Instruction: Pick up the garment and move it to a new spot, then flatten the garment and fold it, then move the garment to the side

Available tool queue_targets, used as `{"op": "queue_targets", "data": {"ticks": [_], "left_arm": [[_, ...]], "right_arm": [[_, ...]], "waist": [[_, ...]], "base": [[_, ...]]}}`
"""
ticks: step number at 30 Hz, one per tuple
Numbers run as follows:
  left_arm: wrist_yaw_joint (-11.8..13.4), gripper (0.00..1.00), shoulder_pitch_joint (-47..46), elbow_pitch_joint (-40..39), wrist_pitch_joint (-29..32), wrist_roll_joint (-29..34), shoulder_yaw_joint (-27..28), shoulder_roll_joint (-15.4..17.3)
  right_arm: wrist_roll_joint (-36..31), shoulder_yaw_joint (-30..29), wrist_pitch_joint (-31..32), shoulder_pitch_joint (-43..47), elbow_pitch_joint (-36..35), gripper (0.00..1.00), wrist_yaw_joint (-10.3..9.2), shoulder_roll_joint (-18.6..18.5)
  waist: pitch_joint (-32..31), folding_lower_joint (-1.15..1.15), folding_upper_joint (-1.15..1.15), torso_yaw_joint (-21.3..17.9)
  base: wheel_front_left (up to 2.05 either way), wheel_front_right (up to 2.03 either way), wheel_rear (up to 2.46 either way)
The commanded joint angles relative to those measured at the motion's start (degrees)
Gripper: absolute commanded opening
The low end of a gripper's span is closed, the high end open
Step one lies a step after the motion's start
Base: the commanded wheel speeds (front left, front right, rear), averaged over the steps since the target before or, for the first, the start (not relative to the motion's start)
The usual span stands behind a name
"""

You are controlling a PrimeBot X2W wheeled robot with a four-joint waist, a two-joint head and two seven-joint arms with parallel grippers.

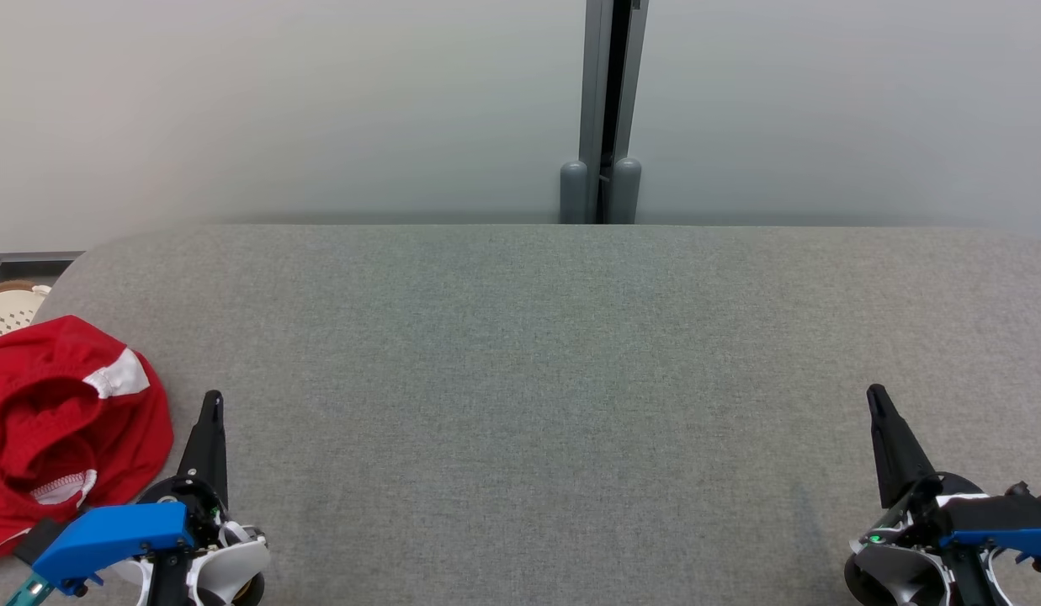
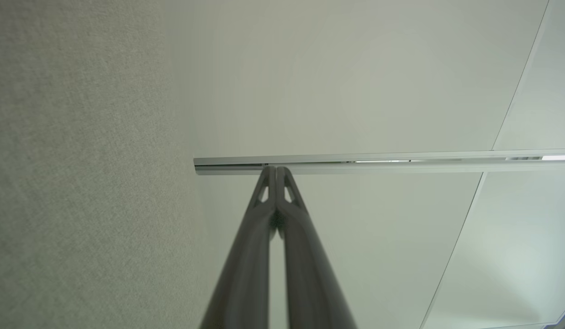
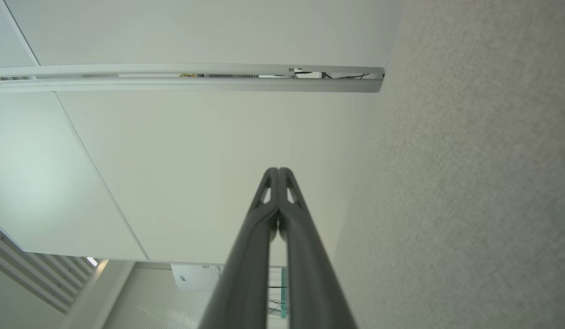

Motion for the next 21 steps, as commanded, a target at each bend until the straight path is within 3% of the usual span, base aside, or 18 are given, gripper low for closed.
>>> {"op": "queue_targets", "data": {"ticks": [1, 21], "left_arm": [[-0.5, 0.0, -0.5, -0.3, 0.2, -0.1, 0.1, -0.1], [-0.5, 0.0, -0.5, -0.3, 0.2, -0.1, 0.1, -0.1]], "right_arm": [[0.2, -0.1, 0.1, -0.5, -0.2, 0.0, 0.02, -0.3], [0.2, -0.1, 0.1, -0.5, -0.2, 0.0, 0.02, -0.3]], "waist": [[0.0, 0.0, 0.0, 0.0], [0.0, 0.0, 0.0, 0.0]], "base": [[0.0, 0.0, 0.0], [0.0, 0.0, 0.0]]}}
